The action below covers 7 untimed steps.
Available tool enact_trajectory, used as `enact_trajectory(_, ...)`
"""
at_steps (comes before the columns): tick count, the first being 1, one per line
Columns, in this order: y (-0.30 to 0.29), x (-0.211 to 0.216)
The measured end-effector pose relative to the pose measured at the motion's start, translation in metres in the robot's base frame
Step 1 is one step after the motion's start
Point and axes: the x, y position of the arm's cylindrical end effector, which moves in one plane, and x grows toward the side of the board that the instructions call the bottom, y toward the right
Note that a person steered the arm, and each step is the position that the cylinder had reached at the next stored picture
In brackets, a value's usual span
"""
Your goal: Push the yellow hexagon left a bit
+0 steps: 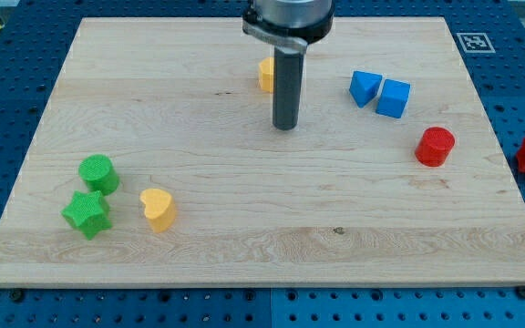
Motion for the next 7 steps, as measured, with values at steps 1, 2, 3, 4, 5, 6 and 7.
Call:
enact_trajectory(1,0.0,-0.008)
enact_trajectory(2,0.0,-0.008)
enact_trajectory(3,0.015,-0.008)
enact_trajectory(4,0.017,-0.008)
enact_trajectory(5,0.017,-0.008)
enact_trajectory(6,0.02,-0.019)
enact_trajectory(7,0.04,-0.02)
